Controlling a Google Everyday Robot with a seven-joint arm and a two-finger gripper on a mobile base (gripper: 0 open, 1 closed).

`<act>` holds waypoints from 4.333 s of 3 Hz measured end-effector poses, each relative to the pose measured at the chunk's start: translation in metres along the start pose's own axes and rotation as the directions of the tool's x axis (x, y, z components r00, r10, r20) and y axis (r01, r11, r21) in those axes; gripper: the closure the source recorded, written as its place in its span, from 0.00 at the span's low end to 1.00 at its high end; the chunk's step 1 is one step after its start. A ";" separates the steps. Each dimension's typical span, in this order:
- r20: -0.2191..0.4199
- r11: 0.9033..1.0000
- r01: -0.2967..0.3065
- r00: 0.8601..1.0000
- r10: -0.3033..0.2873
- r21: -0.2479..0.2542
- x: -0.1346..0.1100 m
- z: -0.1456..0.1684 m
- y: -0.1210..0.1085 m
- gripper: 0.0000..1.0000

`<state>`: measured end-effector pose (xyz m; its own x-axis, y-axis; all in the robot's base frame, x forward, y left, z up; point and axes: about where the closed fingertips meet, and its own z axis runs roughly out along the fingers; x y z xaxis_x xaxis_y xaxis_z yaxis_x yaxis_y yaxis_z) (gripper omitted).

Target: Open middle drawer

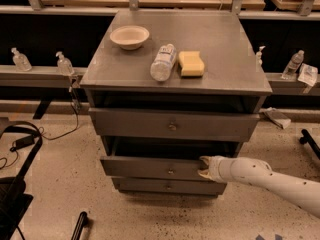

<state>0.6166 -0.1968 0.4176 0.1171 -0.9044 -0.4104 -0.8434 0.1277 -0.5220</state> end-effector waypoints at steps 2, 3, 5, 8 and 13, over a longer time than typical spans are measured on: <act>0.041 1.000 0.004 0.999 -0.003 -0.020 -0.012 -0.012 0.015 0.90; 0.043 1.000 0.004 0.999 -0.003 -0.021 -0.013 -0.012 0.015 0.74; 0.081 0.999 -0.001 0.997 0.005 -0.044 -0.019 -0.026 0.030 0.59; 0.208 0.991 -0.023 0.977 0.051 -0.133 -0.043 -0.090 0.093 0.45; 0.116 0.996 0.025 0.993 -0.015 -0.090 -0.032 -0.081 0.063 0.43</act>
Offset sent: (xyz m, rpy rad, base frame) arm -0.1195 0.0396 0.0368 0.1784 0.0605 0.1880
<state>0.5173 -0.1924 0.4582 0.1898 -0.8526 -0.4869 -0.8839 0.0675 -0.4627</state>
